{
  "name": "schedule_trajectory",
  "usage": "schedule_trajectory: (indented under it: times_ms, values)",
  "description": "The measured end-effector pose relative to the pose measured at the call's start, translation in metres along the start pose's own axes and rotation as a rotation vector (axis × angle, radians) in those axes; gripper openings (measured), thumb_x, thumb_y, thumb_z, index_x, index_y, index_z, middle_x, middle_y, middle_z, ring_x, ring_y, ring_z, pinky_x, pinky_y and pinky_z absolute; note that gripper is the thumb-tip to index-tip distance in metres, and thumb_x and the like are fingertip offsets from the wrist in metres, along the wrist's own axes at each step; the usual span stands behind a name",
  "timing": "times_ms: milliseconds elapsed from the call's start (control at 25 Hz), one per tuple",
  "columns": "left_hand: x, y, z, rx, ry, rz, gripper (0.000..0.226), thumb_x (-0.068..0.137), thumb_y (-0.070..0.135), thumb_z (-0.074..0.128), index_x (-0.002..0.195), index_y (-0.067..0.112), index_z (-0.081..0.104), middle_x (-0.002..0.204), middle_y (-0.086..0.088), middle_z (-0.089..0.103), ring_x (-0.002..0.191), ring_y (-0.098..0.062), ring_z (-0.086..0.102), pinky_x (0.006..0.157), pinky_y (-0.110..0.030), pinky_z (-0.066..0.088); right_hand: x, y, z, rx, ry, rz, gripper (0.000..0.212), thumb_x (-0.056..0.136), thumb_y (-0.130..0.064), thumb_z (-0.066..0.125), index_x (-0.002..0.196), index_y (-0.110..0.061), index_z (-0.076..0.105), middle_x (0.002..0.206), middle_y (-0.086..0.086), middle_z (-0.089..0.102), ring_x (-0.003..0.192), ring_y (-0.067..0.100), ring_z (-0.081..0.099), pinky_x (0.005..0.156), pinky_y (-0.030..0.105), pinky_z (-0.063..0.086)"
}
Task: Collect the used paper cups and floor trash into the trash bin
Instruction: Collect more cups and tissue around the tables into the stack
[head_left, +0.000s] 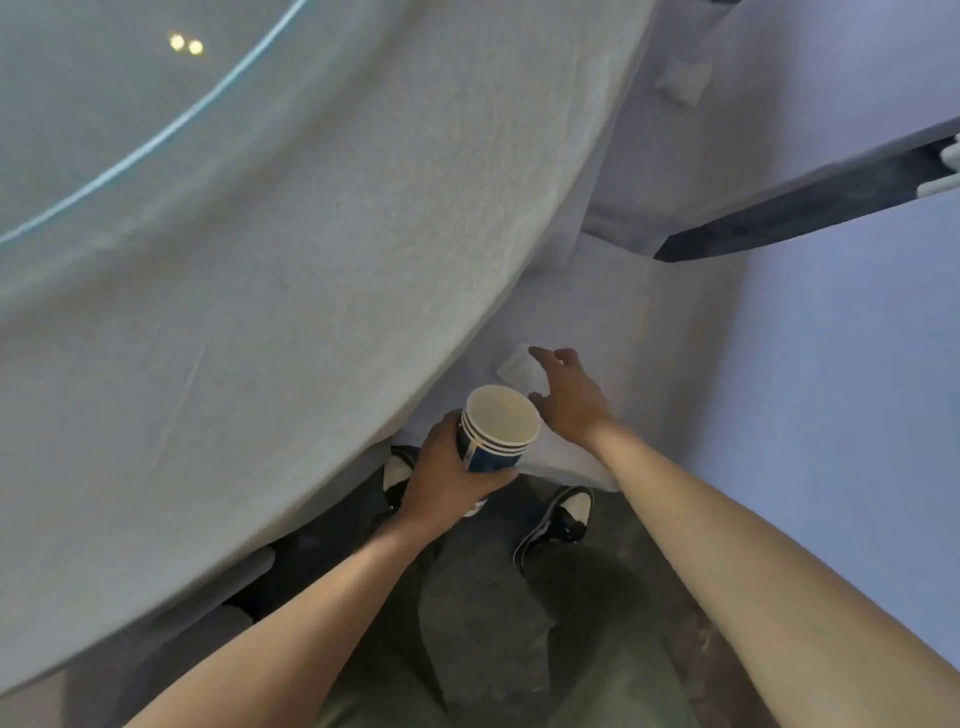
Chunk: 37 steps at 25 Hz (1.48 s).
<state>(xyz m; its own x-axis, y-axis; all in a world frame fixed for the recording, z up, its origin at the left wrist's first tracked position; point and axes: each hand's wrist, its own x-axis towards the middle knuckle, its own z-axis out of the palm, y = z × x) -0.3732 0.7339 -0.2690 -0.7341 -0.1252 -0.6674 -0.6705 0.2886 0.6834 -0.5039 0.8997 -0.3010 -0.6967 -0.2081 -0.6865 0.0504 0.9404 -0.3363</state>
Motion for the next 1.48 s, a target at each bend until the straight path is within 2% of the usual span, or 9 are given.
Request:
schedule_trajectory:
  times_ms: [160,320,520,680,760,960,1120,1280,1480]
  values:
    - [0.039,-0.024,0.008,0.006,0.053,-0.009,0.087,0.074,0.031,0.095,0.147,0.023,0.047,0.147,0.005,0.058,0.133,-0.012,0.054,0.107,-0.03,0.048,0.053,0.016,0.04,-0.233,0.013,-0.155,0.071,0.097,-0.022,0.068,0.158,-0.03,0.032,0.16,0.013,0.028,0.122,0.041,0.061,0.094,0.051,0.058]
    - [0.057,-0.027,0.014,0.052,0.029,-0.009,0.087,0.075,0.032,0.094,0.148,0.022,0.047,0.147,0.004,0.058,0.132,-0.01,0.053,0.104,-0.026,0.044,0.071,0.026,0.052,-0.198,0.033,-0.176,0.036,0.099,-0.016,0.06,0.135,-0.014,0.057,0.131,0.014,0.052,0.105,0.041,0.065,0.088,0.048,0.056]
    - [0.031,0.011,0.008,0.219,0.01,0.075,0.09,0.066,0.044,0.095,0.143,0.026,0.051,0.138,0.004,0.063,0.13,-0.018,0.059,0.107,-0.041,0.055,0.021,0.023,-0.006,0.143,0.169,-0.007,0.022,0.095,-0.009,0.053,0.113,-0.009,0.067,0.111,0.014,0.071,0.101,0.034,0.067,0.082,0.041,0.054]
    - [-0.01,0.07,-0.004,0.27,-0.024,0.147,0.083,0.067,0.039,0.093,0.139,0.025,0.053,0.125,0.011,0.062,0.119,-0.012,0.062,0.092,-0.028,0.052,-0.057,0.002,-0.08,0.38,0.3,0.014,0.016,0.089,-0.008,0.059,0.098,-0.017,0.07,0.091,0.008,0.078,0.087,0.032,0.073,0.075,0.046,0.06]
    - [-0.039,0.107,-0.01,0.311,-0.024,0.194,0.084,0.071,0.037,0.092,0.144,0.024,0.05,0.13,0.009,0.06,0.121,-0.011,0.056,0.09,-0.024,0.045,-0.107,-0.008,-0.121,0.507,0.36,0.012,0.011,0.089,-0.012,0.064,0.093,-0.022,0.065,0.082,-0.003,0.076,0.079,0.023,0.074,0.075,0.05,0.061]
    - [-0.096,0.195,-0.013,0.296,-0.059,0.373,0.081,0.071,0.037,0.092,0.141,0.028,0.052,0.132,0.009,0.06,0.119,-0.006,0.051,0.083,-0.014,0.042,-0.228,-0.03,-0.208,0.542,0.523,-0.107,0.018,0.087,-0.032,0.078,0.096,-0.026,0.062,0.088,-0.012,0.071,0.082,0.012,0.069,0.073,0.037,0.06]
    - [-0.13,0.242,-0.002,0.231,-0.074,0.495,0.081,0.071,0.034,0.094,0.141,0.028,0.054,0.128,0.013,0.058,0.116,-0.008,0.056,0.091,-0.026,0.054,-0.285,-0.034,-0.232,0.374,0.558,-0.183,0.02,0.089,-0.034,0.077,0.102,-0.019,0.073,0.102,-0.005,0.061,0.089,0.015,0.064,0.077,0.033,0.057]
    - [-0.162,0.272,0.02,0.246,-0.037,0.604,0.081,0.07,0.034,0.094,0.14,0.031,0.055,0.128,0.014,0.06,0.115,-0.006,0.059,0.093,-0.025,0.051,-0.333,-0.013,-0.256,0.188,0.497,-0.24,0.022,0.097,-0.028,0.064,0.11,-0.015,0.075,0.108,0.002,0.069,0.099,0.025,0.066,0.085,0.04,0.056]
    - [-0.203,0.292,0.066,0.189,0.057,0.618,0.074,0.067,0.024,0.09,0.133,0.037,0.057,0.126,0.015,0.063,0.108,-0.001,0.064,0.081,-0.015,0.047,-0.385,0.032,-0.296,-0.004,0.371,-0.364,0.042,0.096,-0.016,0.05,0.134,-0.023,0.067,0.135,-0.001,0.069,0.121,0.021,0.063,0.103,0.034,0.049]
